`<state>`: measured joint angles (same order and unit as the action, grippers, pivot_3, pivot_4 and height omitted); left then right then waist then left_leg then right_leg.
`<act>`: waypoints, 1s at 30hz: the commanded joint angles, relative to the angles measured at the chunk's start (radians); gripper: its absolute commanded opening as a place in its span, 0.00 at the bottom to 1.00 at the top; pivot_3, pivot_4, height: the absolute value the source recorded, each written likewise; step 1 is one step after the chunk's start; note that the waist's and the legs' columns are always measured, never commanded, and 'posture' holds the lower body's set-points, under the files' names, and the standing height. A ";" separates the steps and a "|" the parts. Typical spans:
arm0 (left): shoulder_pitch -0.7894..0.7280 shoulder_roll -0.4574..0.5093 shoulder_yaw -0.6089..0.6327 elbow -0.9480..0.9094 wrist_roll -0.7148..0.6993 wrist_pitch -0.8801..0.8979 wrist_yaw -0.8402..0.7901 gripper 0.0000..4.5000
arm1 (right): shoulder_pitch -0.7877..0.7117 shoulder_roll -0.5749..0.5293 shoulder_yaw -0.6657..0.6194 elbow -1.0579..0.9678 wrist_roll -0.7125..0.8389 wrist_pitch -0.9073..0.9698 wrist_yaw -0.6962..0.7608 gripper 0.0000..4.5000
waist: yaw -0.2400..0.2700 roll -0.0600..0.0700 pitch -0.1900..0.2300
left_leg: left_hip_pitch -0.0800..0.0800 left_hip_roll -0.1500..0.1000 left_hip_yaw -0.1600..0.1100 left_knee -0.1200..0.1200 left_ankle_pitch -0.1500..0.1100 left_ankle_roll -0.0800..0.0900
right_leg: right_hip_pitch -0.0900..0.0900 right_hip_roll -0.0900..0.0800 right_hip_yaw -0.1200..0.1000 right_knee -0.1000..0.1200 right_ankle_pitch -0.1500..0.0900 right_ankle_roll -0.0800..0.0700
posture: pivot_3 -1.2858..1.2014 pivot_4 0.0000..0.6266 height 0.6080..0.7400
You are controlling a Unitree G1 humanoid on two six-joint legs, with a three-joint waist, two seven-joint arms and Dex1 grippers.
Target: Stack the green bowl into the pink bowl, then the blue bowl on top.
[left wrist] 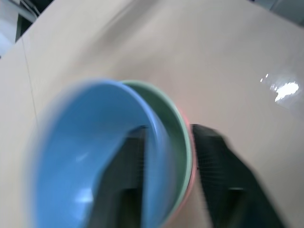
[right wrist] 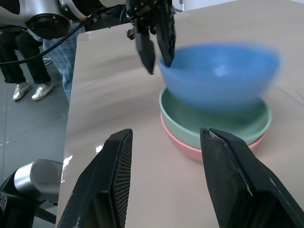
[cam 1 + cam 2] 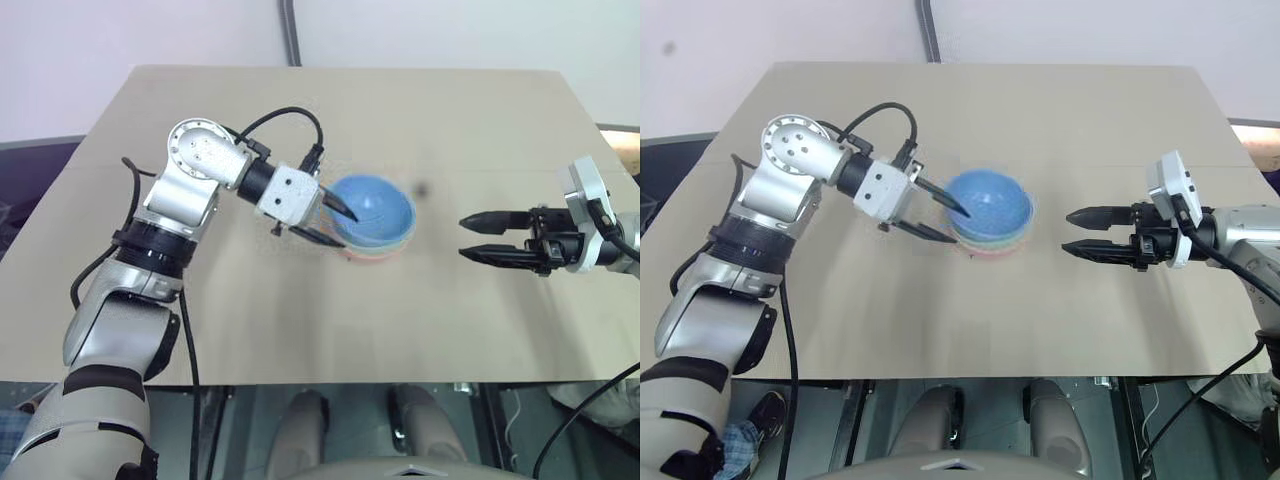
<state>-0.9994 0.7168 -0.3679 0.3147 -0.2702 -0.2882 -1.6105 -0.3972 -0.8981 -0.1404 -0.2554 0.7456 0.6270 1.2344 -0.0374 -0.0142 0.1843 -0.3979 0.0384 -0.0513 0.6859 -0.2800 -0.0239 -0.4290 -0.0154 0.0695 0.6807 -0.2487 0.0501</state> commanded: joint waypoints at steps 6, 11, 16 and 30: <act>-0.014 0.037 0.028 -0.038 -0.056 0.016 -0.004 0.67 | -0.008 -0.004 -0.035 -0.011 0.011 -0.019 0.004 0.56 | -0.001 0.000 0.000 | 0.000 0.000 0.000 0.000 0.000 0.000 | 0.000 0.000 0.000 0.001 0.000 0.000 | 0.52 0.24 1.00; -0.028 0.087 0.125 -0.017 -0.091 0.139 0.000 0.67 | -0.008 -0.008 -0.036 -0.006 0.012 -0.021 0.011 0.56 | -0.003 0.000 0.000 | 0.000 0.000 0.000 0.000 0.000 0.000 | 0.000 0.000 0.000 0.000 0.000 0.000 | 0.52 0.24 1.00; -0.014 0.180 0.239 0.006 -0.104 0.330 0.051 0.67 | -0.006 -0.025 -0.044 0.037 -0.012 -0.045 0.028 0.56 | -0.004 0.000 0.000 | 0.001 0.000 0.000 0.000 0.000 0.000 | 0.000 0.000 0.000 0.001 0.000 0.000 | 0.52 0.24 1.00; 0.694 0.363 0.750 -0.281 -0.205 0.621 0.284 0.67 | 0.007 -0.092 -0.097 0.225 -0.108 -0.200 0.131 0.56 | -0.004 0.000 0.000 | 0.001 0.001 0.000 -0.002 0.000 0.000 | 0.000 -0.001 -0.001 0.000 0.000 0.000 | 0.52 0.24 1.00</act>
<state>-0.3328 1.0643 0.2871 0.1156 -0.4382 0.3158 -1.3471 -0.3951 -0.9662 -0.2004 -0.0226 0.6425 0.4589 1.3437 -0.0413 -0.0142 0.1845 -0.3976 0.0395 -0.0512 0.6840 -0.2801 -0.0239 -0.4297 -0.0159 0.0687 0.6800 -0.2488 0.0499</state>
